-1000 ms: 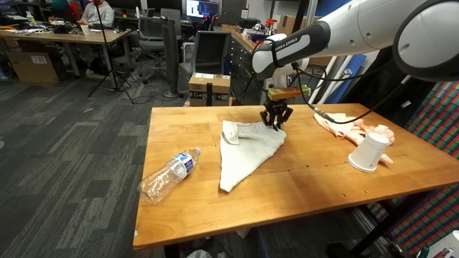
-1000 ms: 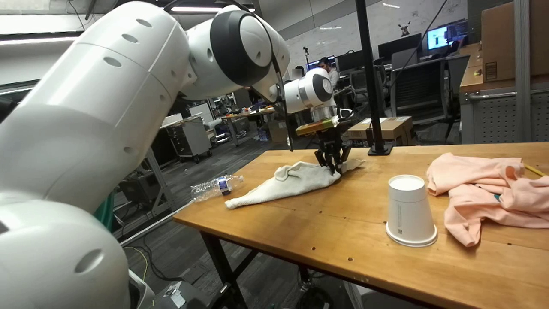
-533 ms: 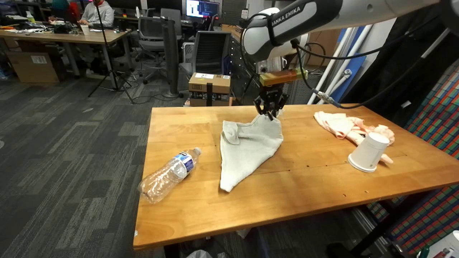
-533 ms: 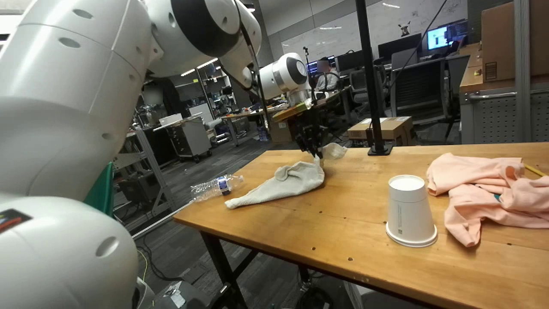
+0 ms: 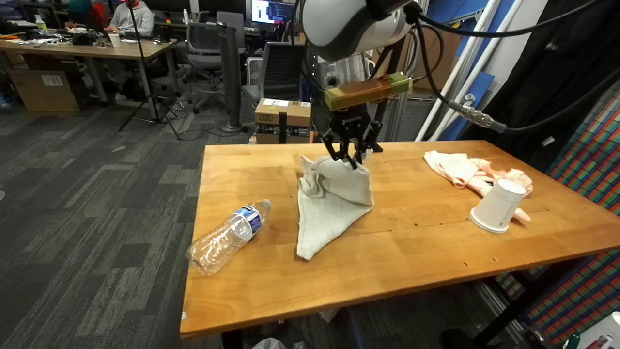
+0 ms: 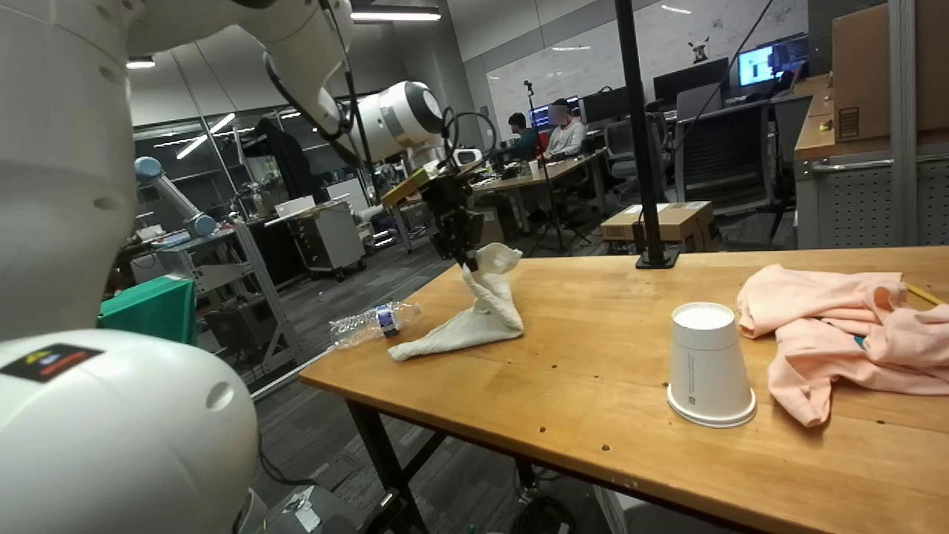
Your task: Fold the white cloth
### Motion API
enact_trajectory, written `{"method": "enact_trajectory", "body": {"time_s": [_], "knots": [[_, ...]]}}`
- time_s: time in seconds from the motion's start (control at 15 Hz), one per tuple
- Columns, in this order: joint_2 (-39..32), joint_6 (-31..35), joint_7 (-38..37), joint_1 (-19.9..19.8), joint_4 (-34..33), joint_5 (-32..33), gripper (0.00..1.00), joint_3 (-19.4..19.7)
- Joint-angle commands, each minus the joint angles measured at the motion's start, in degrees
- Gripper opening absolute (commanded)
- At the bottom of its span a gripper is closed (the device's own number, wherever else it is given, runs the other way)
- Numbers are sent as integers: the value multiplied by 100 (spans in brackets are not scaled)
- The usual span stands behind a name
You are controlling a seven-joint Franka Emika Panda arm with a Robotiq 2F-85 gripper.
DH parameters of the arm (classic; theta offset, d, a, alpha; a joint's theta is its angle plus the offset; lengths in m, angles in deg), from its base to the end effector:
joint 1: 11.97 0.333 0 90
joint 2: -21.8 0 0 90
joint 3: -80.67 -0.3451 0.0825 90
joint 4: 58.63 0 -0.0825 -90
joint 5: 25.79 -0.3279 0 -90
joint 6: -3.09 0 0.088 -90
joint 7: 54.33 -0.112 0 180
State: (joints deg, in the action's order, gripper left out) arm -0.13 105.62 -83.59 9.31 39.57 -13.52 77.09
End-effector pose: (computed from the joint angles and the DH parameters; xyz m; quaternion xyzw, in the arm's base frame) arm 0.5373 0.2232 0.3974 0.9846 0.0006 -0.0950 0.1471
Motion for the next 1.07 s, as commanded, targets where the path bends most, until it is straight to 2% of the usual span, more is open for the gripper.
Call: {"method": "enact_trajectory", "body": {"time_s": [0.0, 0.33, 0.47, 0.53, 0.6, 0.73, 1.0], "knots": [[516, -25, -614, 282, 735, -26, 4, -425], [235, 35, -959, 557, 753, -2, 4, -888], [115, -32, -1011, 652, 684, 75, 35, -948], [60, -96, -1056, 698, 640, 112, 28, -958], [33, -139, -1085, 735, 626, 150, 51, -959], [30, -172, -1121, 762, 652, 188, 55, -945], [452, 101, -1349, 570, 1188, -37, 84, -881]]}}
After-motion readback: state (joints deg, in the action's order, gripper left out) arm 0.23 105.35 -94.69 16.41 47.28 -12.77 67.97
